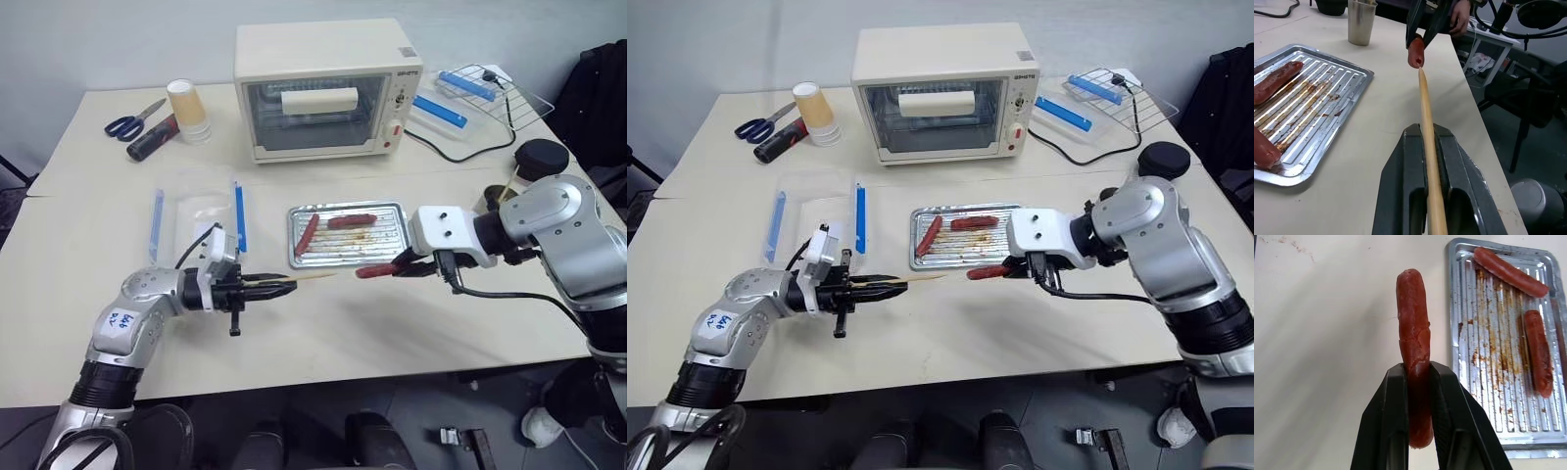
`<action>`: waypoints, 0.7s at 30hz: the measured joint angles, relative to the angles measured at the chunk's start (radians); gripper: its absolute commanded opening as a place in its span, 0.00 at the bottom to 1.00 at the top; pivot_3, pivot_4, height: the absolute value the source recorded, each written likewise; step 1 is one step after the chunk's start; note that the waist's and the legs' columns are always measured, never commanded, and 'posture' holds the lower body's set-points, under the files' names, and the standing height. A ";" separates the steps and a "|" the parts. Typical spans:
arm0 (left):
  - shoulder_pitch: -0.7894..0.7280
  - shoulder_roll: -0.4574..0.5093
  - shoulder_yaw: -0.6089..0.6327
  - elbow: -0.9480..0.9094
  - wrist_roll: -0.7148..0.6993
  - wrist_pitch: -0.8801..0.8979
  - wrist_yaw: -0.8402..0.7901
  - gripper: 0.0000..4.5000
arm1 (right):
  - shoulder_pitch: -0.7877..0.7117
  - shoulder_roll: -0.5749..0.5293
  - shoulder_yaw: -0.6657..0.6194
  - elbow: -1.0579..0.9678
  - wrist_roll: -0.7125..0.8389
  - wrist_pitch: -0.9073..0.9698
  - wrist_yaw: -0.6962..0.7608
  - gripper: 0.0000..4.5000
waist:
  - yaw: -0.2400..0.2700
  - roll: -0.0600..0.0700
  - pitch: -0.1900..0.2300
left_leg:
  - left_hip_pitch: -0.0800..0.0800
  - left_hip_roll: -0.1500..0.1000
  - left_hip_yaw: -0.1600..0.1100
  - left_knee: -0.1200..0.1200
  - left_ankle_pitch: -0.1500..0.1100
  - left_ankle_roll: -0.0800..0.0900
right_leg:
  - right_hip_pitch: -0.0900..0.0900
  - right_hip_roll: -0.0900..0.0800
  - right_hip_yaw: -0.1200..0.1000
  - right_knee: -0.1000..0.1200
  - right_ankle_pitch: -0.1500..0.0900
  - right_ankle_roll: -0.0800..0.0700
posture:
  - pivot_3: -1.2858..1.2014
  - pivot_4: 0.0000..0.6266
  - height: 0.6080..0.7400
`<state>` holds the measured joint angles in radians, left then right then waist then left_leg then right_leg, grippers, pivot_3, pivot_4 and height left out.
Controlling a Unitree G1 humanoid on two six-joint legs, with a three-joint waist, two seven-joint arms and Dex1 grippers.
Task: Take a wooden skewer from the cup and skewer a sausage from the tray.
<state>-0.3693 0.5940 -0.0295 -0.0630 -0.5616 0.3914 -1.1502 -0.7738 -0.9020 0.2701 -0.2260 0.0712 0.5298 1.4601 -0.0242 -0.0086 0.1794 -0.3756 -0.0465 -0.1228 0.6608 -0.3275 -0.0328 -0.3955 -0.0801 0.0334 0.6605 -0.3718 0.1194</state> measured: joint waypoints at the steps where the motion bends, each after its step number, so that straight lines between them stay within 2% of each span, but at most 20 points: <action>1: 0.000 -0.002 -0.003 0.000 0.005 0.000 -0.001 0.00 | 0.000 0.000 0.002 -0.008 0.000 0.008 -0.004 0.13 | 0.000 0.000 0.000 | 0.000 0.000 0.000 0.000 0.000 0.000 | 0.000 0.000 0.000 0.000 0.000 0.000 | 0.52 0.24 1.00; 21: -0.001 -0.036 -0.028 0.000 0.022 0.002 0.004 0.00 | -0.032 0.001 0.040 -0.051 0.034 0.100 -0.034 0.13 | 0.000 0.000 0.000 | 0.000 0.000 0.000 0.000 0.000 0.000 | 0.000 0.000 0.000 0.000 0.000 0.000 | 0.52 0.24 1.00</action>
<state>-0.3699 0.5584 -0.0572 -0.0626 -0.5394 0.3935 -1.1457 -0.8055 -0.9006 0.3106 -0.2765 0.1048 0.6299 1.4260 -0.0242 -0.0086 0.1794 -0.3756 -0.0465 -0.1229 0.6609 -0.3275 -0.0328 -0.3954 -0.0801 0.0333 0.6605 -0.3718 0.1194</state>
